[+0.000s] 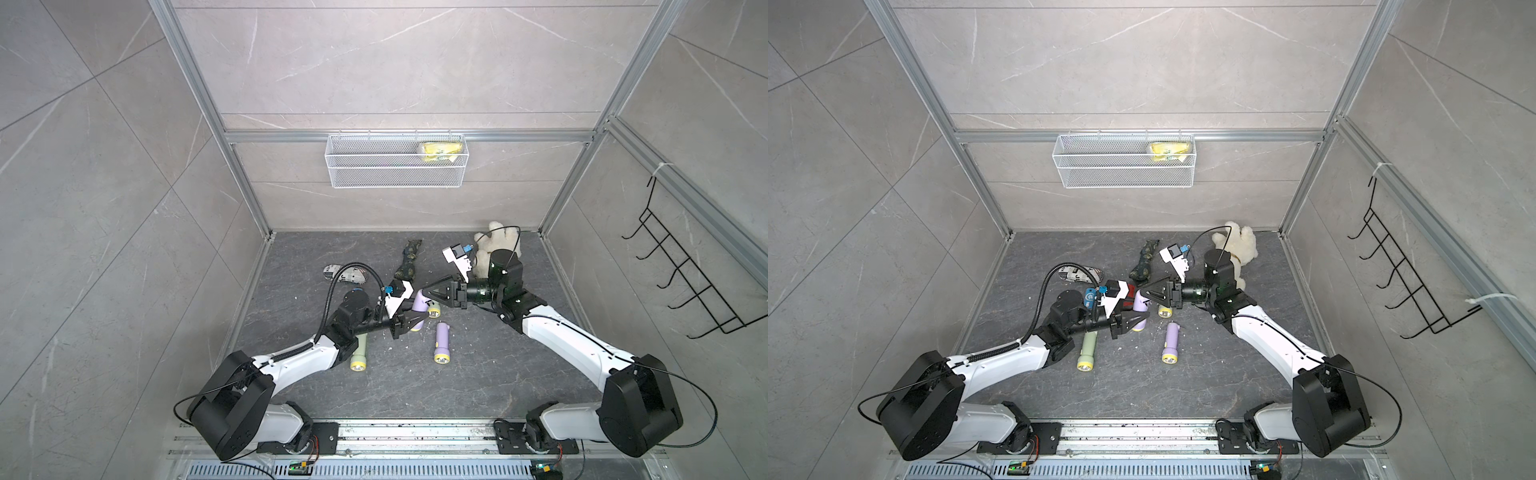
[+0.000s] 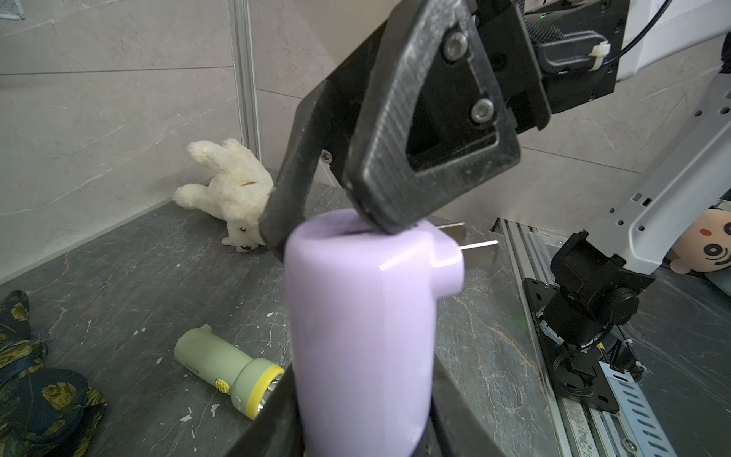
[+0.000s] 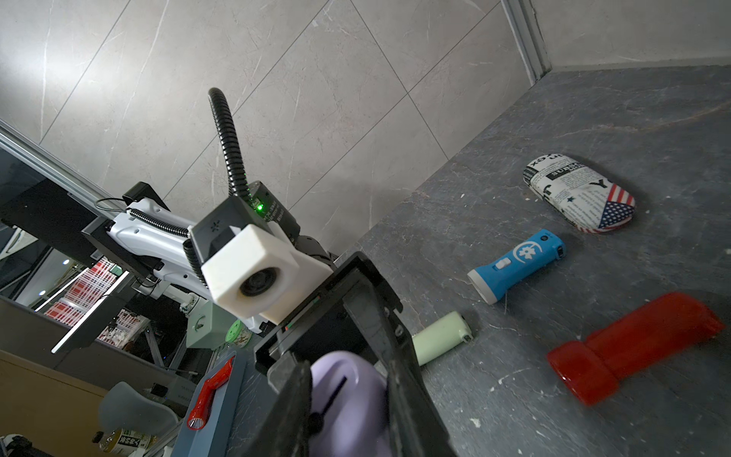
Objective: Close the plug at the bottom of the flashlight
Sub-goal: Close the plug of the flashlight, then place the flashlight at the center of the board.
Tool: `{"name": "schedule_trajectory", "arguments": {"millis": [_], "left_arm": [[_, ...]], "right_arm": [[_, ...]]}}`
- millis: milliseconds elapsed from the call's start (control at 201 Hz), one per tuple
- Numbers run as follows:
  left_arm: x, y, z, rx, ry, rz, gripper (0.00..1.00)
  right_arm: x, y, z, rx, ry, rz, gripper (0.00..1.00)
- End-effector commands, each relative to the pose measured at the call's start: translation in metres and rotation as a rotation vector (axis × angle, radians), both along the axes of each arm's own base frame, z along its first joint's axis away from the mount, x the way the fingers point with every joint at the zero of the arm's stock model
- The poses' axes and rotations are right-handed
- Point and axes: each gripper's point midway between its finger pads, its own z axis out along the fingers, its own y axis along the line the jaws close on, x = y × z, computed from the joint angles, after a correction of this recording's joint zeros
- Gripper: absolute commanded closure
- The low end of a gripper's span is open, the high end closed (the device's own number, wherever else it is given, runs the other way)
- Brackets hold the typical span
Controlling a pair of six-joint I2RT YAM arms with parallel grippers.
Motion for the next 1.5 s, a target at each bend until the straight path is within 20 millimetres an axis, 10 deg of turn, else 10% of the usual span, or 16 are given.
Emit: {"name": "schedule_trajectory", "arguments": {"millis": [0,498,1040,1304,1493], "left_arm": [[-0.015,-0.001,0.071,-0.151,-0.211,-0.059,1.0],[-0.021,0.005,0.098,-0.185,-0.262,-0.056,1.0],[-0.026,0.012,0.097,-0.167,-0.266,-0.04,1.0],[-0.019,0.012,0.089,-0.132,-0.228,-0.002,1.0],[0.022,0.022,0.065,0.015,-0.037,0.231,1.0]], "right_arm": [[-0.012,0.005,-0.017,-0.026,0.039,0.04,0.71],[-0.02,0.022,-0.031,-0.009,0.052,0.073,0.98],[0.002,0.017,-0.026,-0.12,-0.006,-0.053,1.0],[0.033,-0.007,-0.057,-0.321,0.012,-0.288,0.97],[0.056,-0.036,-0.081,-0.49,0.048,-0.492,0.94]]}}
